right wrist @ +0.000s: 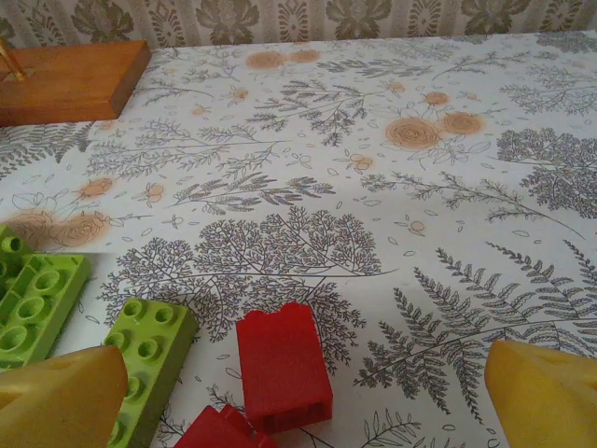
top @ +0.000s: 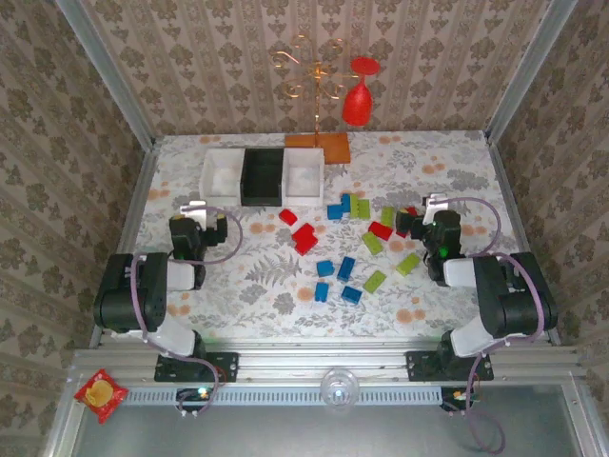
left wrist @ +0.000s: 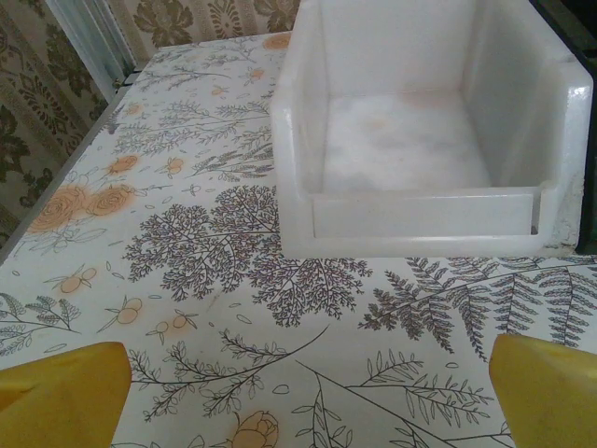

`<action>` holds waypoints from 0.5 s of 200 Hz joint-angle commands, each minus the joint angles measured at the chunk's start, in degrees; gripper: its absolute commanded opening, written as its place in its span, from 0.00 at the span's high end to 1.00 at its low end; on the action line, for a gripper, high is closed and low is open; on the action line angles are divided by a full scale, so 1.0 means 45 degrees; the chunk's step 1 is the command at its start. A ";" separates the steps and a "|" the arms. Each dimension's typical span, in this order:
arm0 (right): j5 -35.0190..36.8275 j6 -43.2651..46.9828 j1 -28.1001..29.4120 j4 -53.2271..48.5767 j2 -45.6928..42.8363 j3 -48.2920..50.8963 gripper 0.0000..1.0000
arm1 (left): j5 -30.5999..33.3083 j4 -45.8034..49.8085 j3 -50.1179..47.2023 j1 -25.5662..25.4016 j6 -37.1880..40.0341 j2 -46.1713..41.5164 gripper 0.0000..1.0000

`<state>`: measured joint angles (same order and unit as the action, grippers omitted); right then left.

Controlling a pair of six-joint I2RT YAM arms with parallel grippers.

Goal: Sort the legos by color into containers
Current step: Move the container to the top-center of the table.

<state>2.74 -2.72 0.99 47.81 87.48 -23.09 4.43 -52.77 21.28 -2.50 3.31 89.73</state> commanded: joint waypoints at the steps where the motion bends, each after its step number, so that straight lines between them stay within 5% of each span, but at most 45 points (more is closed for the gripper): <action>1: 0.0224 0.0195 -0.0026 0.0078 -0.0005 -0.0115 0.00 | -0.0217 -0.0157 0.0203 0.0127 0.0192 -0.0087 0.00; 100: 0.0228 0.0172 -0.0026 0.0078 -0.0007 -0.0124 0.00 | -0.0515 -0.0127 0.0193 0.0382 -0.0030 -0.0112 0.00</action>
<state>2.74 -2.72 0.99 47.81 87.48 -23.09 3.62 -52.75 21.28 -1.65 3.29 89.73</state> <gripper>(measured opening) 0.999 0.999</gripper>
